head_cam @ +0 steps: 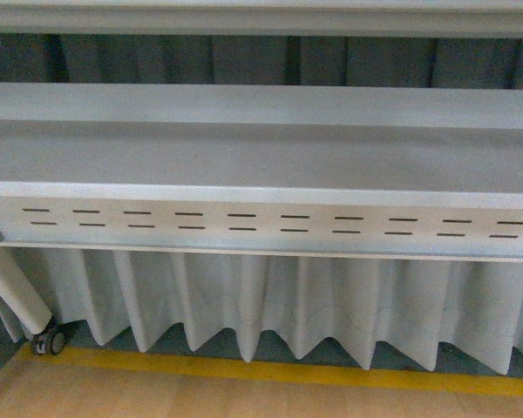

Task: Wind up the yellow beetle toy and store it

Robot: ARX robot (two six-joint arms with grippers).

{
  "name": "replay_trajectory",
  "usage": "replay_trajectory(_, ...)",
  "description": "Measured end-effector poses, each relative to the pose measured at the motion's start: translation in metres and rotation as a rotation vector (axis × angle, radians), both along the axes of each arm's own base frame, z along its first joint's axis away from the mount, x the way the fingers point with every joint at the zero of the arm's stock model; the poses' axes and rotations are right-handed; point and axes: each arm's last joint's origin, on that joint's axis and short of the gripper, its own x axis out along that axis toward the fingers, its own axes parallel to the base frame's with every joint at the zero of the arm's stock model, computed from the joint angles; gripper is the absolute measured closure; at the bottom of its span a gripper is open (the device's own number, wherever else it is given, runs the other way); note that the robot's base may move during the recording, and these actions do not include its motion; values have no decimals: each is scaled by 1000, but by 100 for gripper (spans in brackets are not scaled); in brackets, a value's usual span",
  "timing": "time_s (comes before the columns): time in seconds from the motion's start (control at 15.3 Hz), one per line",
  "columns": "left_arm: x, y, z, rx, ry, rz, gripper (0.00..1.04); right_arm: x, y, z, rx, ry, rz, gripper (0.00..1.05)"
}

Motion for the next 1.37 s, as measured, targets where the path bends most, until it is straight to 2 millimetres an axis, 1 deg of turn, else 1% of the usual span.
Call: replay_trajectory(1.37,0,0,0,0,0,0,7,0,0,0,0,0,0,6)
